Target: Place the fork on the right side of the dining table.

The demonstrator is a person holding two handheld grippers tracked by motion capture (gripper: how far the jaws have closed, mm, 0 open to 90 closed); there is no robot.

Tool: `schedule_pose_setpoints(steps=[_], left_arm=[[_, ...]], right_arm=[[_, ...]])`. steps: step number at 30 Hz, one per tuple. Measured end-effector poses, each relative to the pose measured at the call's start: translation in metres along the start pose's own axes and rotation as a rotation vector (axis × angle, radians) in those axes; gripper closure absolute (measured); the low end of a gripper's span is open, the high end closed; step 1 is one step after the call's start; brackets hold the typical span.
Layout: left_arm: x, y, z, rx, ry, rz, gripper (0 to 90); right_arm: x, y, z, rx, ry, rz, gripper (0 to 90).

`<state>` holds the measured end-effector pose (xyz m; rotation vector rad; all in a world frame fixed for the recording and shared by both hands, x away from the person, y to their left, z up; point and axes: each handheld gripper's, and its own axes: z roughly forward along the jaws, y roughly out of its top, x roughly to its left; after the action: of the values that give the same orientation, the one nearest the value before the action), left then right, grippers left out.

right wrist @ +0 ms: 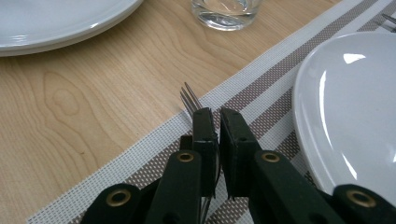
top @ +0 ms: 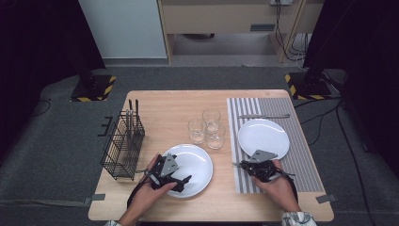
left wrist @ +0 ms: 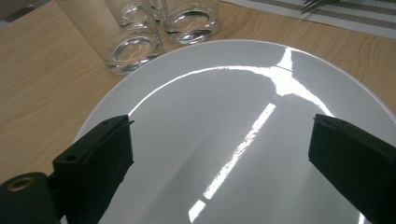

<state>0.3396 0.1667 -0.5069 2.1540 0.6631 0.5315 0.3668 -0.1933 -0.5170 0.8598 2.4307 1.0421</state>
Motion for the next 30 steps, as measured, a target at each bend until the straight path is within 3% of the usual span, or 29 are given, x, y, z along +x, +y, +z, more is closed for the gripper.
schedule_pose_setpoints(steps=[10,13,18,21,30], left_arm=[[0.003,0.001,-0.003,-0.013,0.014,0.000,5.7],[0.002,0.002,-0.002,-0.012,0.013,0.001,5.8],[0.001,0.002,-0.001,-0.008,0.009,0.008,5.7],[0.000,0.001,0.000,-0.004,0.010,0.012,5.7],[0.000,0.002,-0.002,-0.012,0.011,0.013,5.8]], right_arm=[[-0.010,-0.006,0.000,0.036,-0.028,0.059,75.0],[-0.012,-0.008,0.001,0.030,-0.020,0.075,73.3],[-0.014,-0.006,-0.002,-0.009,-0.037,0.094,62.4],[-0.013,-0.001,0.000,-0.025,-0.047,0.088,57.8],[-0.012,0.009,0.014,0.018,-0.069,0.073,56.1]])
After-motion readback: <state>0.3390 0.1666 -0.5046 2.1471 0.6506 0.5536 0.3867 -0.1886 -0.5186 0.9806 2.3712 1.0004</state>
